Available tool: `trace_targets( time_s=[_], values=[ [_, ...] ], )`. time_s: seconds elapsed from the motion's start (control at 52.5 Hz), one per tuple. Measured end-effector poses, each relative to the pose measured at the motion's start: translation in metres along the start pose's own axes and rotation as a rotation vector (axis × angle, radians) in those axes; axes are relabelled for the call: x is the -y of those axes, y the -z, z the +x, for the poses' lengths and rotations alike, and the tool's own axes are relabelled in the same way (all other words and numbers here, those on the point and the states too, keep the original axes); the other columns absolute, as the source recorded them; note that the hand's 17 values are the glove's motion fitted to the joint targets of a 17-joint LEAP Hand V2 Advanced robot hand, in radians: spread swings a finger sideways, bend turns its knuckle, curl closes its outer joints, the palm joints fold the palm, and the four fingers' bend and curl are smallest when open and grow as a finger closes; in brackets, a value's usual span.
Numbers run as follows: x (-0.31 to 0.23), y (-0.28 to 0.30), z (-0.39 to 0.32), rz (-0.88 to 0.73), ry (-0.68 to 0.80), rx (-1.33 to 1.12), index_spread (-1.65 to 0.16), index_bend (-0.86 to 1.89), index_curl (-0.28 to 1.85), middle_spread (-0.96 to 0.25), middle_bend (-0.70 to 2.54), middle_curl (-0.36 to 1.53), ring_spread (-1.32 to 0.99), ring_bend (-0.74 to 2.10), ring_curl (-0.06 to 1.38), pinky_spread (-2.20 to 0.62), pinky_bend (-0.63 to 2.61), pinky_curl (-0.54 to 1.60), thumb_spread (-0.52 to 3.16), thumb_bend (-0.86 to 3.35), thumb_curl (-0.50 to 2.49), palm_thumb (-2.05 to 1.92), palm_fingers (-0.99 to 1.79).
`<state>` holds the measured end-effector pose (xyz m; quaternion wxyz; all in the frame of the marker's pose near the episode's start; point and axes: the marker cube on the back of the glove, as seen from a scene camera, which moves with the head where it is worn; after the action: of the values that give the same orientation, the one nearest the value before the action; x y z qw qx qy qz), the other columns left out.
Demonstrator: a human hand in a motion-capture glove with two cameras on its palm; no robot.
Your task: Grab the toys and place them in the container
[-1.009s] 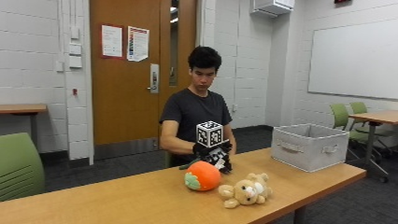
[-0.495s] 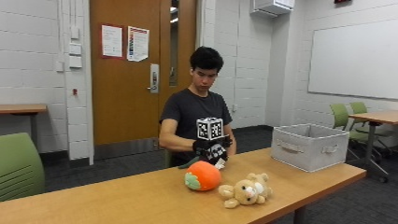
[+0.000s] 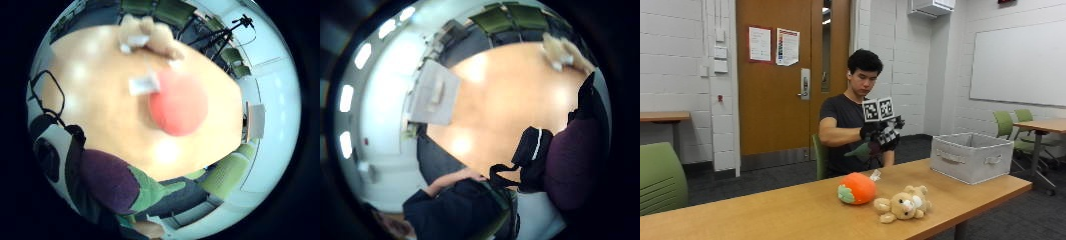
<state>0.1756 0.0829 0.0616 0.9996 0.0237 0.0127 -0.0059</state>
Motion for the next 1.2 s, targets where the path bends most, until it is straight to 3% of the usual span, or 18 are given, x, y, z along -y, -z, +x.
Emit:
trace_targets(
  time_s=[0.248,0.362,0.476,0.609,0.685,0.743,0.8,1.142,1.18,1.199],
  values=[
    [0.08,0.09,-0.092,0.136,0.149,-0.022,-0.36,0.34,0.99,-0.31,1.05,0.67,-0.35,1.28,0.54,-0.47,0.82,0.44,1.03,0.06,0.58,0.53,1.23],
    [0.116,0.11,-0.181,0.14,0.281,-0.012,-0.37,0.33,1.05,-0.3,1.06,0.67,-0.34,1.29,0.53,-0.46,0.83,0.43,1.01,0.05,0.62,0.53,1.22],
    [0.132,0.114,-0.251,0.126,0.428,0.032,-0.38,0.32,1.1,-0.3,1.07,0.68,-0.34,1.3,0.52,-0.46,0.84,0.43,1.0,0.03,0.65,0.54,1.22],
    [0.164,0.102,-0.308,0.144,0.504,-0.115,-0.38,0.3,1.15,-0.29,1.07,0.67,-0.34,1.31,0.52,-0.46,0.85,0.42,1.0,0.02,0.68,0.53,1.21],
    [0.173,0.096,-0.359,0.124,0.481,-0.063,-0.39,0.29,1.17,-0.29,1.07,0.67,-0.34,1.31,0.51,-0.46,0.85,0.42,1.0,0.01,0.7,0.53,1.21],
    [0.188,0.088,-0.363,0.126,0.514,-0.125,-0.39,0.28,1.19,-0.29,1.08,0.67,-0.34,1.32,0.51,-0.46,0.85,0.42,1.0,0.0,0.71,0.53,1.21],
    [0.202,0.087,-0.352,0.092,0.588,0.008,-0.39,0.27,1.21,-0.29,1.08,0.67,-0.34,1.32,0.51,-0.46,0.85,0.42,1.0,0.0,0.73,0.54,1.21],
    [0.213,0.046,-0.399,0.012,0.452,0.229,-0.41,0.18,1.27,-0.29,1.06,0.66,-0.35,1.28,0.49,-0.46,0.84,0.4,1.01,-0.03,0.76,0.48,1.14],
    [0.218,0.036,-0.389,0.008,0.42,0.137,-0.41,0.14,1.23,-0.29,1.01,0.64,-0.35,1.24,0.46,-0.45,0.84,0.4,1.13,-0.08,0.67,0.34,1.06],
    [0.22,0.032,-0.385,0.006,0.401,0.11,-0.41,0.03,1.19,-0.29,0.88,0.6,-0.36,1.19,0.45,-0.41,0.92,0.42,1.11,-0.15,0.63,0.2,0.76]
  ],
)
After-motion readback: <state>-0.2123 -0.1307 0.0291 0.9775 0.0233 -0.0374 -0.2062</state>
